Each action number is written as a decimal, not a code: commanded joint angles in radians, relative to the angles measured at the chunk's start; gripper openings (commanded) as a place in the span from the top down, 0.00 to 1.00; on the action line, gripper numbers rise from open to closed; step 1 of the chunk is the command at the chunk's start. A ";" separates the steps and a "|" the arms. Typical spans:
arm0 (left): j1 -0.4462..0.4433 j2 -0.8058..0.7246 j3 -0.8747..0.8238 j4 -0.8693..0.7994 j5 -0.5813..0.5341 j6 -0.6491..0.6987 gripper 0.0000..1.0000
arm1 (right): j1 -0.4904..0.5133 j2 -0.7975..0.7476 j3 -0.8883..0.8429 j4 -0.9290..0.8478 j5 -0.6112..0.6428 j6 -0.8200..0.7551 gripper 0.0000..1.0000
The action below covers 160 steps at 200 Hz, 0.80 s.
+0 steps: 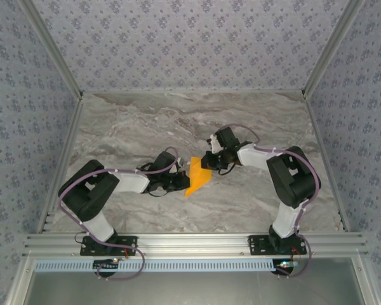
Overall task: Fold a paper plane with a square sheet of paper (pick it up from the middle)
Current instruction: Fourth fold the wing at the center of the table.
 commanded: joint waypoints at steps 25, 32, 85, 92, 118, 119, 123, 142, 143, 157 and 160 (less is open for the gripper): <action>-0.003 0.025 -0.035 -0.161 -0.050 0.019 1.00 | 0.075 0.028 -0.035 0.054 -0.022 0.018 0.93; -0.003 0.026 -0.035 -0.162 -0.051 0.019 1.00 | 0.074 0.037 -0.034 0.058 -0.025 0.015 0.93; -0.004 0.029 -0.040 -0.160 -0.049 0.019 1.00 | -0.015 0.091 0.005 0.036 -0.018 -0.039 0.93; -0.004 0.030 -0.042 -0.159 -0.048 0.020 1.00 | -0.040 0.100 0.015 0.030 -0.017 -0.043 0.93; -0.004 0.025 -0.050 -0.144 -0.040 0.019 1.00 | -0.117 0.125 0.048 0.046 -0.006 -0.005 0.93; -0.004 0.025 -0.049 -0.144 -0.040 0.019 1.00 | -0.119 0.126 0.048 0.046 -0.004 -0.003 0.93; -0.004 0.024 -0.051 -0.143 -0.040 0.020 1.00 | -0.126 0.129 0.055 0.047 0.001 0.001 0.93; -0.003 0.019 -0.054 -0.140 -0.042 0.021 1.00 | -0.167 0.145 0.092 0.034 0.022 0.006 0.93; -0.003 0.019 -0.054 -0.139 -0.043 0.022 1.00 | -0.169 0.145 0.094 0.032 0.022 0.006 0.93; -0.004 0.019 -0.054 -0.135 -0.041 0.021 1.00 | -0.193 0.154 0.123 0.008 0.030 0.000 0.93; -0.004 0.019 -0.055 -0.135 -0.040 0.021 1.00 | -0.197 0.153 0.130 0.002 0.030 -0.002 0.93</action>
